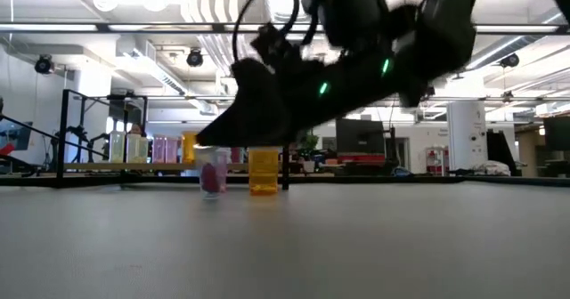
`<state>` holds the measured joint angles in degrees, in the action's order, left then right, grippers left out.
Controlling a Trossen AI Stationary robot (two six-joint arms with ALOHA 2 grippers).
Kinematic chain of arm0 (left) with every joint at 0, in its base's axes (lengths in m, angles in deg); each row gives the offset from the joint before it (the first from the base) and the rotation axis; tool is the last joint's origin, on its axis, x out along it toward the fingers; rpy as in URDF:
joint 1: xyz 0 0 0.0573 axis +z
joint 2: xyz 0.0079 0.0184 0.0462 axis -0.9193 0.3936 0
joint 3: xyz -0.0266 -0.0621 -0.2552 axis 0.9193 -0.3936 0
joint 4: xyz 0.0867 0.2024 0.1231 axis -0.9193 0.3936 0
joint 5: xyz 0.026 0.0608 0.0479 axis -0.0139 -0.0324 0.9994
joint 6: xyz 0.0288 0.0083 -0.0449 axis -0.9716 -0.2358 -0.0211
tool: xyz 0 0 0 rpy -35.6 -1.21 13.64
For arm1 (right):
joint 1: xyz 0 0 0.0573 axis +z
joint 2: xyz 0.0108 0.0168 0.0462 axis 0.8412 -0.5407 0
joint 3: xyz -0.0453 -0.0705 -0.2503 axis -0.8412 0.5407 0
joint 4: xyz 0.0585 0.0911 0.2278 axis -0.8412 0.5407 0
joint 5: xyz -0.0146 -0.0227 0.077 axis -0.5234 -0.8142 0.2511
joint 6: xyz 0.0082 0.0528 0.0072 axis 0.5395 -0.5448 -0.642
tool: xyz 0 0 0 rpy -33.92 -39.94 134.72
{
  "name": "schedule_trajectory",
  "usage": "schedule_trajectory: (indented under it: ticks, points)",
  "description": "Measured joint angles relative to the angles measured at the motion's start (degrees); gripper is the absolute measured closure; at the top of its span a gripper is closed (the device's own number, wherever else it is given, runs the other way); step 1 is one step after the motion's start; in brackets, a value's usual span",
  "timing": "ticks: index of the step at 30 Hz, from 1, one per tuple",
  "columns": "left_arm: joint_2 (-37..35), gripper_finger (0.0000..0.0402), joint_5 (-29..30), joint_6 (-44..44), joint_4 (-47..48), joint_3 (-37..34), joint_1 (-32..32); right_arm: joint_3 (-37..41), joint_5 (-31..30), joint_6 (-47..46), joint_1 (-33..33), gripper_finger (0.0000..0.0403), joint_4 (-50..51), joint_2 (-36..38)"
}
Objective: Pick and place medicine bottles onto shelf by color
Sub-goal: Put the blue pill bottle on the shelf aligned with the other blue pill bottles
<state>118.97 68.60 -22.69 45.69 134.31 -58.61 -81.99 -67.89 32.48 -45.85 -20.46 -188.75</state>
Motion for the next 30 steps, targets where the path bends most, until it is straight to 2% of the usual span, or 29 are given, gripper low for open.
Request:
schedule_trajectory:
  ticks: [5, 9, 13, 17, 19, 22, 25, 30]
  points:
    - [0.5, 0.024, 0.0, -0.5, 0.0, 0.0, 0.0, -0.2, -0.4, -4.0, -0.2, 0.0197, 25.8, 12.3]
    - [1.0, 0.024, 0.0, -0.7, 0.0, 0.0, 0.0, -0.2, -5.5, -5.1, -0.6, 0.0197, 39.7, 20.4]
    - [1.3, 0.024, 0.0, -1.8, -0.1, 0.0, 0.0, -0.2, -9.7, -6.0, -0.6, 0.0197, 46.6, 26.0]
    - [2.0, 0.024, 0.0, -1.9, -0.1, 0.0, 0.0, -0.2, -10.5, -13.9, -0.6, 0.0197, 53.1, 29.8]
    - [2.6, 0.024, 0.0, -1.9, 0.1, 0.0, 0.0, -0.2, -8.3, -19.0, -0.4, 0.0197, 53.8, 30.7]
    - [3.2, 0.0239, -0.1, -1.9, 0.3, 0.0, 0.0, -0.2, 0.1, -20.8, 0.6, 0.0197, 51.1, 29.6]
    - [3.2, 0.024, -0.2, -1.9, 0.3, 0.0, 0.0, -0.2, 3.4, -14.2, 2.2, 0.0197, 49.2, 26.4]
    - [2.5, 0.024, -0.2, -1.9, 0.2, 0.0, 0.0, -0.8, 3.1, 8.4, 3.3, 0.0197, 49.1, 22.1]
